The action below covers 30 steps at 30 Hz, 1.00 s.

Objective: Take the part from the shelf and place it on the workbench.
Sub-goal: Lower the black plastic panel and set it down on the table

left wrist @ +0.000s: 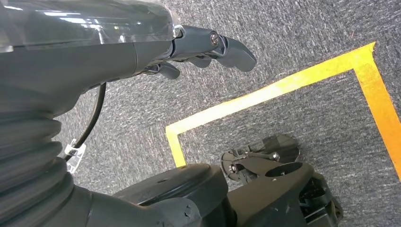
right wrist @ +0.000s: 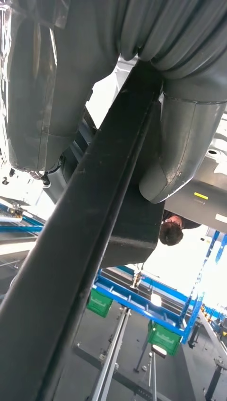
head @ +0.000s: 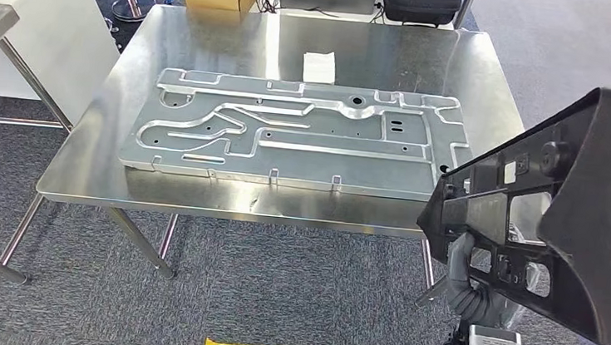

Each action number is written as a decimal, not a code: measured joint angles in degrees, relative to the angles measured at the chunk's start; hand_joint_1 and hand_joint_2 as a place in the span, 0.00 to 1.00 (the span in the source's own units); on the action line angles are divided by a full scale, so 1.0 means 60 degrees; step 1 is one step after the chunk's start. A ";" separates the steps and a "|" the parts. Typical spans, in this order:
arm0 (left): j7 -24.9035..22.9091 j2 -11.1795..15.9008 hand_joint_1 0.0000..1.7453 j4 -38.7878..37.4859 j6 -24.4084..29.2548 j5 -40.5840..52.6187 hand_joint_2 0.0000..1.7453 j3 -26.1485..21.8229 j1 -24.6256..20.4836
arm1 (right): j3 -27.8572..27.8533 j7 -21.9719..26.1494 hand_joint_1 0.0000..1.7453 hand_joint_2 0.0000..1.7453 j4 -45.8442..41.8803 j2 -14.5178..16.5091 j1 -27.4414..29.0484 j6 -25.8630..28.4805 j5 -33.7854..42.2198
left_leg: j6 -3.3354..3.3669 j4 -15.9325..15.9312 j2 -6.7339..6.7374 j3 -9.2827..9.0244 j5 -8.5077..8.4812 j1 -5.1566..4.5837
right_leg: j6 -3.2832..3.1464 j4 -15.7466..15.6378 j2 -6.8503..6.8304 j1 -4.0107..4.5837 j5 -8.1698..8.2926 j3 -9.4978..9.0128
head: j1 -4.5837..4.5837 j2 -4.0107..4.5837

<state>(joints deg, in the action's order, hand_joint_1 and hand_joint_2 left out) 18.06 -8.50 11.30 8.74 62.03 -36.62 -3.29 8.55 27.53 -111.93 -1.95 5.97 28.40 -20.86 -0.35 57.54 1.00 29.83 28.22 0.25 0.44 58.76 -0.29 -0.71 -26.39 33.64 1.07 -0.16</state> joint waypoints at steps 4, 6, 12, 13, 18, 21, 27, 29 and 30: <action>0.0009 0.0004 0.00 0.0000 0.0012 0.0035 1.00 -0.0027 0.0001 | 0.0004 -0.0040 1.00 1.00 0.0037 0.0000 -0.0009 0.0071 -0.0035 | 0.0000 0.0000 0.0000 0.0000 0.0000 0.0000 | 0.0000 0.0000 0.0000 0.0001 0.0000 0.0001 | 0.0000 -0.0001; 0.0008 0.0004 0.00 0.0000 0.0025 0.0067 1.00 -0.0027 0.0001 | 0.0004 -0.0049 1.00 1.00 0.0037 0.0000 0.0017 0.0135 -0.0039 | 0.0000 0.0000 0.0000 -0.0001 0.0000 0.0000 | 0.0000 0.0000 0.0000 0.0001 0.0000 0.0000 | 0.0001 -0.0001; -0.0016 0.0004 0.00 0.0000 0.0064 0.0118 1.00 -0.0027 0.0002 | 0.0004 -0.0057 1.00 1.00 0.0034 -0.0003 0.0178 0.0207 -0.0050 | 0.0000 0.0000 0.0000 -0.0001 0.0000 -0.0001 | 0.0000 0.0000 0.0001 0.0000 0.0000 0.0000 | 0.0000 0.0001; -0.0023 0.0004 0.00 0.0000 0.0068 0.0125 1.00 -0.0027 0.0002 | 0.0004 -0.0064 1.00 1.00 0.0034 -0.0005 0.0193 0.0236 -0.0098 | 0.0000 0.0000 0.0001 -0.0001 0.0000 0.0000 | 0.0000 0.0000 0.0001 0.0001 0.0000 0.0001 | 0.0000 0.0001; -0.0035 0.0004 0.00 0.0000 0.0085 0.0141 1.00 -0.0027 0.0001 | 0.0004 -0.0147 1.00 1.00 0.0034 -0.0024 0.0224 0.0414 -0.0562 | 0.0000 0.0001 0.0001 -0.0002 0.0000 0.0000 | 0.0000 0.0000 0.0002 0.0001 0.0000 0.0001 | 0.0000 0.0001; -0.0035 0.0004 0.00 0.0000 0.0087 0.0142 1.00 -0.0031 0.0002 | 0.0004 -0.0217 1.00 1.00 0.0034 -0.0064 0.0228 0.0518 -0.0871 | 0.0000 0.0001 0.0001 -0.0002 0.0000 0.0000 | 0.0000 0.0000 0.0002 0.0001 0.0000 0.0000 | 0.0000 0.0000; -0.0024 0.0004 0.00 0.0000 0.0086 0.0150 1.00 -0.0083 0.0002 | 0.0004 -0.0260 1.00 1.00 0.0034 -0.0145 0.0209 0.0602 -0.1296 | 0.0000 0.0001 0.0001 -0.0001 0.0000 0.0000 | 0.0000 0.0000 0.0001 0.0001 0.0000 -0.0001 | 0.0000 0.0000; -0.0014 0.0004 0.00 0.0000 0.0080 0.0158 1.00 -0.0099 0.0002 | 0.0005 -0.0224 1.00 1.00 0.0034 -0.0166 0.0207 0.0603 -0.1313 | 0.0000 0.0001 0.0001 -0.0001 0.0000 0.0000 | 0.0000 0.0000 0.0001 0.0000 0.0000 -0.0001 | 0.0000 0.0000; -0.0010 0.0004 0.00 0.0000 0.0076 0.0162 1.00 -0.0105 0.0002 | 0.0007 -0.0196 1.00 1.00 0.0034 -0.0176 0.0207 0.0603 -0.1317 | 0.0000 0.0000 0.0001 -0.0001 0.0000 0.0000 | 0.0000 0.0000 0.0001 0.0000 0.0000 -0.0001 | 0.0000 0.0000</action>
<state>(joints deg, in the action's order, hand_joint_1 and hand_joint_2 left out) 18.00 -8.48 11.30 9.20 63.00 -37.25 -3.28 8.59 26.35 -111.73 -3.00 7.21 32.02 -28.76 -0.35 57.54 1.00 29.82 28.22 0.24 0.44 58.76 -0.28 -0.70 -26.39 33.63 1.07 -0.16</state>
